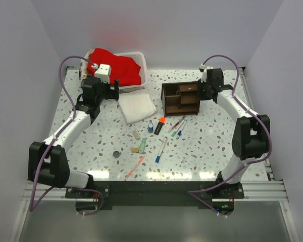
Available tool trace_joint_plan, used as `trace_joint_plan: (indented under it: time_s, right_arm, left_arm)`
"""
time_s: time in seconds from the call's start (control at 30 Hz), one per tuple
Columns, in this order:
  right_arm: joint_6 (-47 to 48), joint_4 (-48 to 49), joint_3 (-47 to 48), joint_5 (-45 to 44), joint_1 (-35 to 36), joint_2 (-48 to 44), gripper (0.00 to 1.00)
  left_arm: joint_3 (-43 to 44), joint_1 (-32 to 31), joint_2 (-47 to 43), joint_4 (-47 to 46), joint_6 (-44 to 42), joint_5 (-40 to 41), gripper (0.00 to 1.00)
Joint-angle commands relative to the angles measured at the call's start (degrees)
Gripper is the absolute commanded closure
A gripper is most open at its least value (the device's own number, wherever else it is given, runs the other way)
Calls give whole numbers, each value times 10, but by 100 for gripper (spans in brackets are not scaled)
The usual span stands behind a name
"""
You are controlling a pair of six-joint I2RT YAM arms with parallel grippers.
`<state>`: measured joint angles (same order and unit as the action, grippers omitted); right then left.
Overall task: Sort the stationery into containers
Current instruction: Move the storage box to the center of the board.
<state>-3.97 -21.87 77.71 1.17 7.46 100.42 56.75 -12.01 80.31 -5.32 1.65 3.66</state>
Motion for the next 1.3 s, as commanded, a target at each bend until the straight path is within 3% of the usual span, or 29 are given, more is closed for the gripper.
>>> trace_joint_plan:
  time_s: [0.0,0.47,0.5,0.53,0.63,0.77,0.9,1.07,1.13,1.27]
  right_arm:
    - [-46,20,7,-20,-24,-17,100]
    - [-18,12,23,21,-31,-7,100]
    - [-17,11,22,23,-31,-10,97]
    - [-17,9,22,21,-31,-13,78]
    - [-28,-27,38,9,-31,-29,53]
    - [-60,-110,97,-8,-20,-74,41]
    - [-93,-187,140,53,44,-74,36]
    - [-154,-186,167,52,141,-33,32]
    - [-172,-194,184,25,188,-19,29]
    - [-233,-229,227,-71,236,26,37]
  left_arm:
    - [-7,1,-23,-31,13,-6,2]
    - [-8,1,-22,-24,13,-18,2]
    - [-8,1,-22,-23,13,-20,2]
    - [-6,1,-21,-21,13,-21,2]
    - [3,0,-18,-15,16,-27,2]
    - [17,0,-25,-8,12,-16,2]
    - [9,0,-42,-6,14,6,2]
    - [-5,0,-55,38,37,19,2]
    - [-4,0,-62,96,46,17,2]
    - [-19,0,-84,147,46,21,3]
